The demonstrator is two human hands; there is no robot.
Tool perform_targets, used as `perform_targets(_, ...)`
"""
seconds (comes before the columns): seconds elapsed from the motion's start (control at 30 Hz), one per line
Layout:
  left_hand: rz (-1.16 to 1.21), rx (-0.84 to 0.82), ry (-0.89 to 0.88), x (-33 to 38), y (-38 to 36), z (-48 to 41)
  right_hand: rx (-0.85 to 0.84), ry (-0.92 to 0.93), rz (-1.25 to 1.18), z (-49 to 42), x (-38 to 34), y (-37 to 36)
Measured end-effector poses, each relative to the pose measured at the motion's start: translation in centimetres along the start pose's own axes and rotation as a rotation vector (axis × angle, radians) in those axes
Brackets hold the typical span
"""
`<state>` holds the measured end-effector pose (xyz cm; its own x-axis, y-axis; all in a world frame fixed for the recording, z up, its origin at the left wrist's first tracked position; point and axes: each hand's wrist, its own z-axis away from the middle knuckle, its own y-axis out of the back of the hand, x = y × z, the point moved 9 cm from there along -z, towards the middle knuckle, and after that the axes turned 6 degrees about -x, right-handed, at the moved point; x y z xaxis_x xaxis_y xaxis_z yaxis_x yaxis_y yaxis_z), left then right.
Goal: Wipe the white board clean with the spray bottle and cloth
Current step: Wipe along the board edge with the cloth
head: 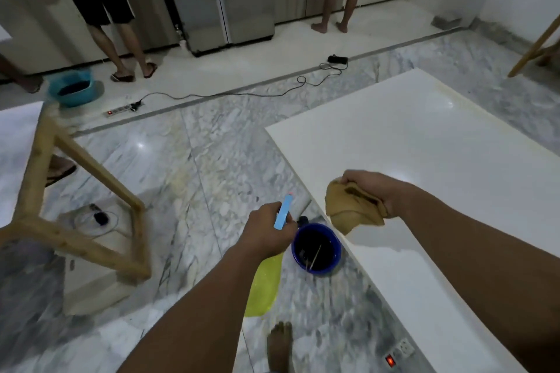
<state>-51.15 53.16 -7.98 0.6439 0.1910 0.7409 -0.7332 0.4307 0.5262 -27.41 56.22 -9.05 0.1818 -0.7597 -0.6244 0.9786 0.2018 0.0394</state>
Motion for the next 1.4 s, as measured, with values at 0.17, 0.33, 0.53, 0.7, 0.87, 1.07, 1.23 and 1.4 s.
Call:
perform_targets(0.17,0.033,0.023,0.003,-1.8,6.6,-8.0,0.026,0.022,0.143,-7.5,-10.2,-2.4)
perform_targets(0.33,0.052,0.026,0.015,-3.8,10.6,-14.4,0.068,0.078,0.359,-14.2,-18.5,-3.3)
perform_targets(0.53,0.065,0.070,-0.006,-5.7,11.5,-18.8,0.389,0.528,0.982,-20.3,-25.6,-6.0)
perform_targets(0.7,0.032,0.109,0.017,-7.7,10.5,-20.4,0.322,0.474,1.429,-26.0,-19.1,-9.4)
perform_targets(0.87,0.033,0.100,0.049,-9.9,9.6,-21.2,0.509,0.704,1.176,-25.7,-20.8,-8.7)
perform_targets(1.07,0.045,0.068,0.070,-11.3,8.5,-20.8,0.487,0.673,1.397,-27.5,-18.4,-11.5)
perform_targets(1.23,0.041,0.058,0.064,-11.6,8.2,-20.0,0.368,0.788,1.834,-27.5,-15.4,-14.1)
perform_targets(1.4,0.033,0.056,0.062,-11.5,8.2,-19.1,0.470,0.653,1.819,-27.0,-15.7,-13.9)
